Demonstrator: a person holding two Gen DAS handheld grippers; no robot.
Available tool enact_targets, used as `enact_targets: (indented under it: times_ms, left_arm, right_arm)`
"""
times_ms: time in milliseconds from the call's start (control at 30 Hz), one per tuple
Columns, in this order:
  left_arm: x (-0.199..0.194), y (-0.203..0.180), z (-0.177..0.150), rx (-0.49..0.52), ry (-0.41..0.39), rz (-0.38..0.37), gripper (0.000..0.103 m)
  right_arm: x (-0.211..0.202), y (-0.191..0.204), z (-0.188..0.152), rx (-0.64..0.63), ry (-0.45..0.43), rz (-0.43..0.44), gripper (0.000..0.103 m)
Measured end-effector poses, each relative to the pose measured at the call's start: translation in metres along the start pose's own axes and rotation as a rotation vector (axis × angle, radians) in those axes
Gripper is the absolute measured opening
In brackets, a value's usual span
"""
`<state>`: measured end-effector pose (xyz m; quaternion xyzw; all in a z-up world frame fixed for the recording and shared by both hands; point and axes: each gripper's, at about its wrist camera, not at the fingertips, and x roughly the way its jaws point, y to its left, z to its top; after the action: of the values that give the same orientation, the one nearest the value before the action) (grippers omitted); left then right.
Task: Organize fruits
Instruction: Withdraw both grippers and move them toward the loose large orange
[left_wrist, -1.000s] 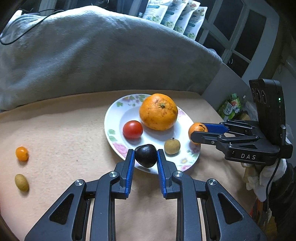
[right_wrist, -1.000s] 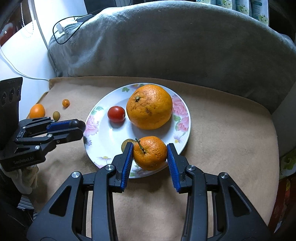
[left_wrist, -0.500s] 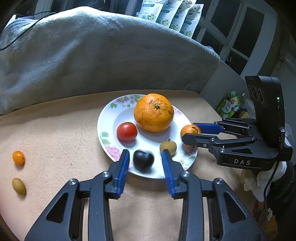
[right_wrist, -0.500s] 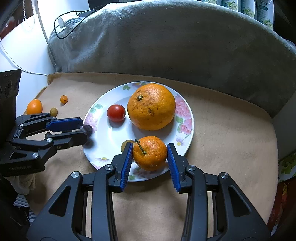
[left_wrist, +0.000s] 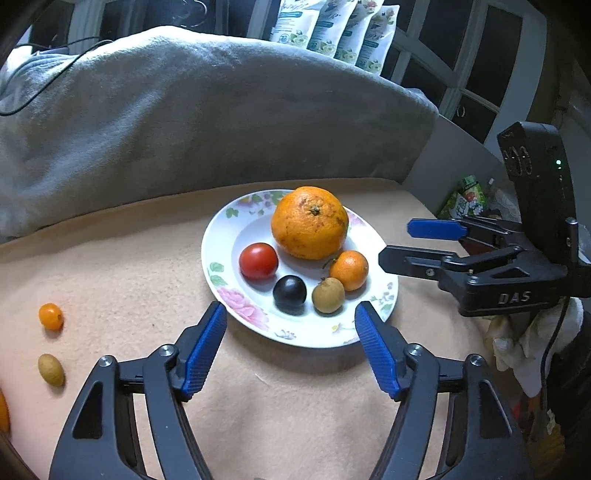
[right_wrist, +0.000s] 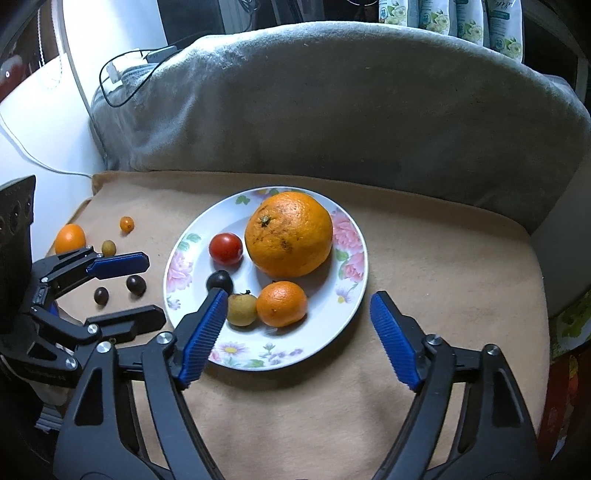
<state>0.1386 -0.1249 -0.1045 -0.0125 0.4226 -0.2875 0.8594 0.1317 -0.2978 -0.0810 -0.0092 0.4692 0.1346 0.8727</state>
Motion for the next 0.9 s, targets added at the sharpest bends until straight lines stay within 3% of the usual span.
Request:
enact_targets:
  times_ms: [133, 233, 900]
  left_arm:
    - [-0.004, 0.000, 0.000, -0.002, -0.004, 0.023, 0.073]
    - [-0.009, 0.000, 0.000, -0.002, -0.016, 0.036, 0.079]
    - [-0.055, 0.012, -0.012, -0.023, -0.078, 0.091, 0.079]
  right_arm:
    - [-0.005, 0.002, 0.000, 0.013, -0.008, 0.018, 0.088]
    - [-0.006, 0.006, 0.001, 0.009, -0.011, 0.020, 0.091]
    - [-0.022, 0.043, 0.007, -0.002, -0.033, 0.082, 0.094]
